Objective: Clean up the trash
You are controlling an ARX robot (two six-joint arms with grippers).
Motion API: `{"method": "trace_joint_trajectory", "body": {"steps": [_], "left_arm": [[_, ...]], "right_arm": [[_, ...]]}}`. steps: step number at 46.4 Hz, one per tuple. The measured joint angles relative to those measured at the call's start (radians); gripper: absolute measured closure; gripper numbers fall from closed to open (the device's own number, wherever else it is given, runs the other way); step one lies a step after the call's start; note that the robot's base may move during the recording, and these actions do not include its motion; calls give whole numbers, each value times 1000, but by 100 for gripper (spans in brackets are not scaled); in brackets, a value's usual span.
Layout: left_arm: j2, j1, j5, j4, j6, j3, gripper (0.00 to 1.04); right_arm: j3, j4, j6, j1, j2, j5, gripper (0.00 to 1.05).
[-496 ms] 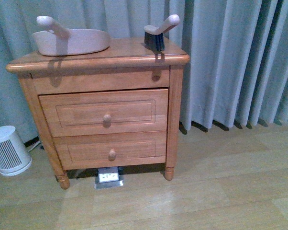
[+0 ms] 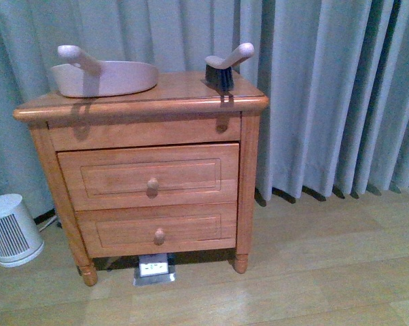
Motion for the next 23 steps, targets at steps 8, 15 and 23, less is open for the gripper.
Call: {"method": "trace_joint_trajectory", "body": {"steps": [8,15,23], "left_arm": [[0,0,0,0,0,0,8],[0,0,0,0,0,0,8],[0,0,0,0,0,0,8]], "right_arm": [[0,0,0,0,0,0,7],[0,0,0,0,0,0,7],[0,0,0,0,0,0,7]]}}
